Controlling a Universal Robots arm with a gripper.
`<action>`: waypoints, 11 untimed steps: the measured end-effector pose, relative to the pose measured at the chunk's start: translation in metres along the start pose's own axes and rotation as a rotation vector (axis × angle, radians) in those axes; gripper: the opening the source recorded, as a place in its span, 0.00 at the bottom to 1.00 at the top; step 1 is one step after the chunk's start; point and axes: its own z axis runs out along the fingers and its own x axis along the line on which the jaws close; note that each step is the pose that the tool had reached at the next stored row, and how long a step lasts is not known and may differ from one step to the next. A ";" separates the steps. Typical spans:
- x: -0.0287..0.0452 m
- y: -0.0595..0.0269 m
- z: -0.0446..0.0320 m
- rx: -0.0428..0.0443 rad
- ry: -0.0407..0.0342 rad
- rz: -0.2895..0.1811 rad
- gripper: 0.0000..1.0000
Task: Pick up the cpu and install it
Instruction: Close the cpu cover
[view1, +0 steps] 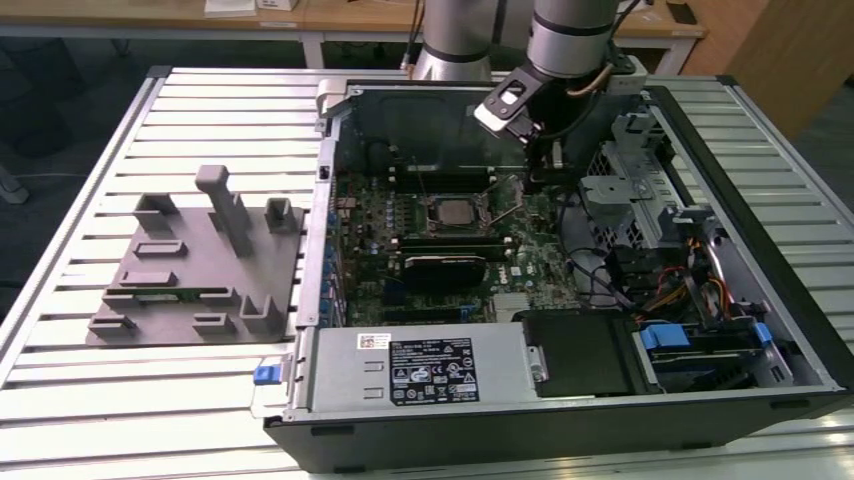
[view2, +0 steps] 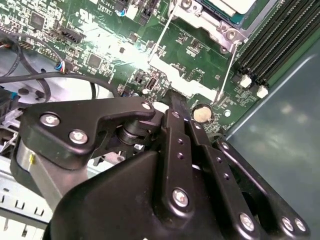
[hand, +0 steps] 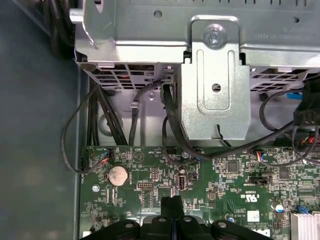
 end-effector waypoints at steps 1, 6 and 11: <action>0.0000 0.0000 0.0004 0.0001 -0.0002 0.000 0.11; 0.0000 -0.0005 0.0005 0.0000 -0.0009 0.000 0.11; -0.0002 -0.0100 0.0000 0.0000 -0.0009 0.000 0.11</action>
